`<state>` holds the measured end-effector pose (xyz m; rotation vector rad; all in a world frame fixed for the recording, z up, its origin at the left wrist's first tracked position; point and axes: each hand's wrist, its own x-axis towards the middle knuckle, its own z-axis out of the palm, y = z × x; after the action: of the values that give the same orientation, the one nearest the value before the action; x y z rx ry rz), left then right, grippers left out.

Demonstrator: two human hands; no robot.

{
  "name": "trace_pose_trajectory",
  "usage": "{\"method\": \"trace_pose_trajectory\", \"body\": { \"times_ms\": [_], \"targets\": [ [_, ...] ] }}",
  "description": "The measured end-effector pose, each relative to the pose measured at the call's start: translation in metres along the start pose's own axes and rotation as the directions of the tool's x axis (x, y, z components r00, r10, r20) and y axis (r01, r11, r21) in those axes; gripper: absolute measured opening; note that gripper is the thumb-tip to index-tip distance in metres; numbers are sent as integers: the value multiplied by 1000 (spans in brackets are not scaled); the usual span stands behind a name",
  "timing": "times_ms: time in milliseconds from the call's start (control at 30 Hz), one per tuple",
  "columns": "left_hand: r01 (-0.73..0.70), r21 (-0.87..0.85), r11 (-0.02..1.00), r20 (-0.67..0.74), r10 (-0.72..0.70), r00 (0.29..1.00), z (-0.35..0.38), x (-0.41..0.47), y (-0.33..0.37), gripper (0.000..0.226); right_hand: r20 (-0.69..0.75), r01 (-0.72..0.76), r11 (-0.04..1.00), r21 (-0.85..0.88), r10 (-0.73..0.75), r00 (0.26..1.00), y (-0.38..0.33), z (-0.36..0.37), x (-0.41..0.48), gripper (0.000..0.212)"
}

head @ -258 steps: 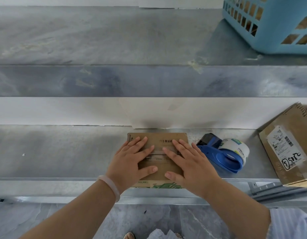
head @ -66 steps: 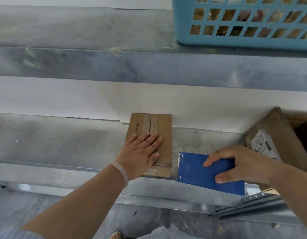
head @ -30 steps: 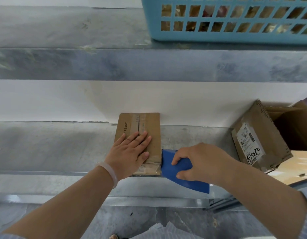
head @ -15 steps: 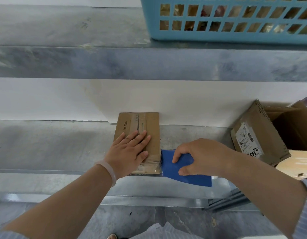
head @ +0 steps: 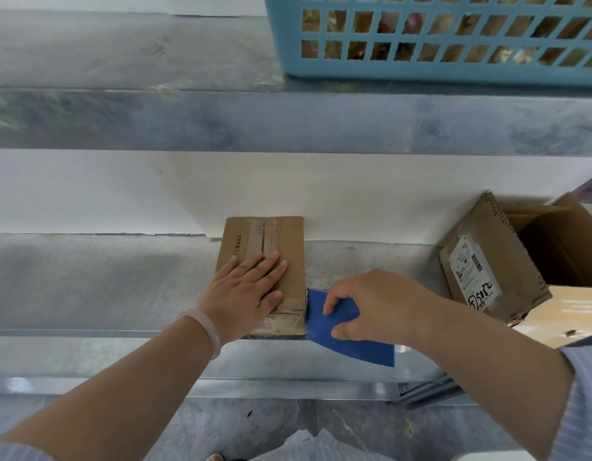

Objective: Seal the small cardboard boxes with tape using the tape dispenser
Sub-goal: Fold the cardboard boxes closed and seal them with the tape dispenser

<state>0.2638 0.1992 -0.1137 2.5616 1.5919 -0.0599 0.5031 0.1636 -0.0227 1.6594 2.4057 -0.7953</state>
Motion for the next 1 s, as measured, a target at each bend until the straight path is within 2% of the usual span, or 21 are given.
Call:
{"method": "trace_pose_trajectory", "body": {
  "times_ms": [100,167,267,367,433,500,633,733,800,867,900,1000],
  "targets": [
    [-10,15,1000,5,10,1000,0,0,-1,90,45,-24,995,100,20,999,4,-9,3,22],
    [-15,19,1000,7,14,1000,0,1,-1,90,62,-18,997,72,13,998,8,-14,3,23],
    [-19,17,1000,3,19,1000,0,1,-1,90,59,1,995,-100,5,998,10,-11,3,25],
    [-23,24,999,4,23,1000,0,0,-4,94,64,-30,937,-347,56,996,24,2,4,22],
    [-19,23,1000,2,19,1000,0,0,-5,92,44,-80,946,-315,99,994,33,-1,-4,24],
    [-15,15,1000,-3,15,1000,0,0,-6,82,16,-109,973,-202,114,993,38,-13,-15,25],
    [-7,14,1000,-4,7,1000,0,0,-4,79,-151,-100,991,-86,86,985,37,-34,-25,27],
    [-3,-2,1000,-12,3,1000,-1,-1,-5,77,-194,-104,960,-260,54,980,45,-24,-14,47],
    [-2,-8,1000,-17,2,1000,-1,0,-5,76,-202,-128,857,-499,28,979,60,-5,2,71],
    [-1,-16,1000,-21,1,1000,0,0,-6,75,-213,-135,733,-667,-14,977,76,14,16,84],
    [-1,-24,1000,-21,0,1000,1,-1,-6,74,-204,-123,702,-702,-34,978,84,21,20,86],
    [6,-28,1000,-16,-6,1000,1,-1,-6,75,-159,-82,693,-716,-47,986,93,47,19,89]
  ]
}}
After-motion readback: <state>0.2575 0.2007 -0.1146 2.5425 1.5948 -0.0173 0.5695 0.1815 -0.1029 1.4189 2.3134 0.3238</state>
